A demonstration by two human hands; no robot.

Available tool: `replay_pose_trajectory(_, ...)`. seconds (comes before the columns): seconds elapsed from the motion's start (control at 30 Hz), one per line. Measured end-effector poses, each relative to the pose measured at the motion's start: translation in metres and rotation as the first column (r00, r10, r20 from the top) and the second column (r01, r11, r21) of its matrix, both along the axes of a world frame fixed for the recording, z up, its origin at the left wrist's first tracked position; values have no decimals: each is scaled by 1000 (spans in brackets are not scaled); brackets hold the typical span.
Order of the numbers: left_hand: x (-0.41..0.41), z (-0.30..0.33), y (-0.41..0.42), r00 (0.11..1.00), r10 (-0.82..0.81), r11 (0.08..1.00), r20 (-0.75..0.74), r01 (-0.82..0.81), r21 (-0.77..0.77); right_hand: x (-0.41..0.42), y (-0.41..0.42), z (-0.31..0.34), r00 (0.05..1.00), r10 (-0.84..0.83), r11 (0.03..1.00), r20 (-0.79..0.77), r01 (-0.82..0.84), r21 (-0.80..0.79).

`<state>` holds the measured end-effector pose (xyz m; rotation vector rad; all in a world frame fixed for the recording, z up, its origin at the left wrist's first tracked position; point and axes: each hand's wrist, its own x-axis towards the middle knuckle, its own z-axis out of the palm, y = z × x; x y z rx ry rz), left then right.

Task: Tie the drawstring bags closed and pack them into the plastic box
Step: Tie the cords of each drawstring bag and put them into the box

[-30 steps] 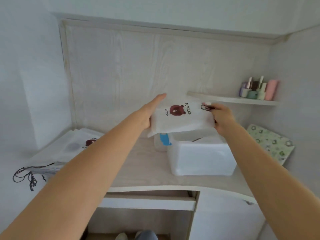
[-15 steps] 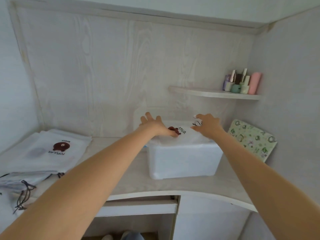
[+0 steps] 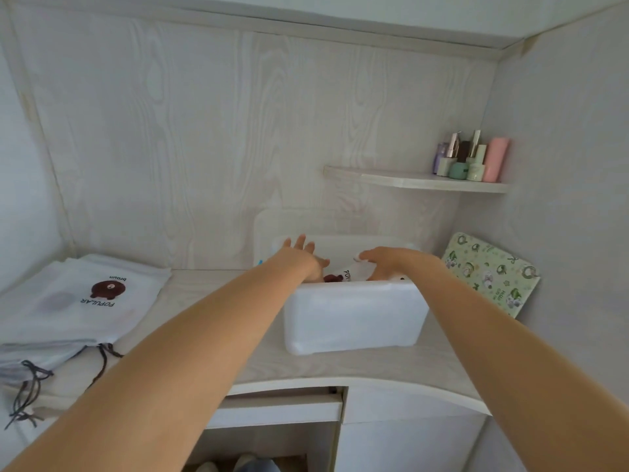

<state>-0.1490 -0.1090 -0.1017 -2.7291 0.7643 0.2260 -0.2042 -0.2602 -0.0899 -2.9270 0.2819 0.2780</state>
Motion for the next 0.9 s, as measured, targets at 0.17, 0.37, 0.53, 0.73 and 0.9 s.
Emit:
replay_pose_trajectory(0.17,-7,19,22,984,-143,919,-103,94,-382,-6,21,10,972,7,994,235,-31,102)
replay_pose_trajectory(0.37,-13,34,74,992,-120,513,34,92,-853,-18,66,11,761,-63,931,645,-188,313)
replay_pose_trajectory(0.53,-9,21,140,957,199,199,211,172,-965,-11,138,8,585,-59,918,809,-287,275)
replay_pose_trajectory(0.73,4,-8,241,888,439,61,138,124,-990,16,249,-26,526,49,875,849,-433,217)
replay_pose_trajectory(0.9,24,-44,318,866,497,165,56,-30,-986,45,326,-66,719,195,840,666,-474,265)
